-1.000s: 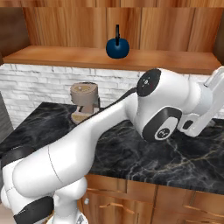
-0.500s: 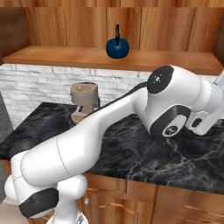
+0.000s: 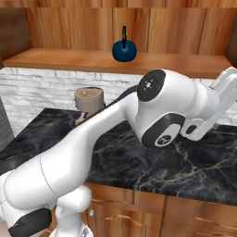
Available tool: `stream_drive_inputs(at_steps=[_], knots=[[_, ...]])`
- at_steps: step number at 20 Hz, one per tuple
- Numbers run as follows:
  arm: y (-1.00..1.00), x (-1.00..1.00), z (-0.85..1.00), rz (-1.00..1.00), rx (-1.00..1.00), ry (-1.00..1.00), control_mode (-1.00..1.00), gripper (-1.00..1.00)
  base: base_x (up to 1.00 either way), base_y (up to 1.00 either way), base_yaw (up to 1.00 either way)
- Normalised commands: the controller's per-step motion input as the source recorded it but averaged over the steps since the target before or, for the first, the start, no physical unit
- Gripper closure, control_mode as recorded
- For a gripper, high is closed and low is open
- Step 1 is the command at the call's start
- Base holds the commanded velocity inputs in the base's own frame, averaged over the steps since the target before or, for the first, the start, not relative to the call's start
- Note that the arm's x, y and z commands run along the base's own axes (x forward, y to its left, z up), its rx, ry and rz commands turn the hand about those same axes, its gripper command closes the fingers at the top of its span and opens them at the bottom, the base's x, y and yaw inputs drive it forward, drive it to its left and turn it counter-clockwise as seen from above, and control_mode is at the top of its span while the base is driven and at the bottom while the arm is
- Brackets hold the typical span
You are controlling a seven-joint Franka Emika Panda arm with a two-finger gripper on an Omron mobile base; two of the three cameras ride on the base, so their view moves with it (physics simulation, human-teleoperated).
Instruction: Open the cabinet, pick the kettle from the cabinet, and place it in the sink.
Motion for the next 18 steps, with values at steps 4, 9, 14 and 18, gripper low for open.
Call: stream_drive_inputs(at_steps=[4, 9, 14, 18], knots=[[0.59, -0.02, -0.02, 0.07, -0.13, -0.16, -1.0, -1.0, 0.0, 0.0, 0.0], [0.6, -0.02, 0.01, 0.09, -0.21, -0.09, -1.0, -1.0, 0.0, 0.0, 0.0], [0.53, -0.07, 0.06, 0.11, -0.21, 0.0, -1.0, -1.0, 0.0, 0.0, 0.0], [0.51, -0.11, 0.13, 0.17, -0.22, 0.06, -1.0, -1.0, 0.0, 0.0, 0.0]])
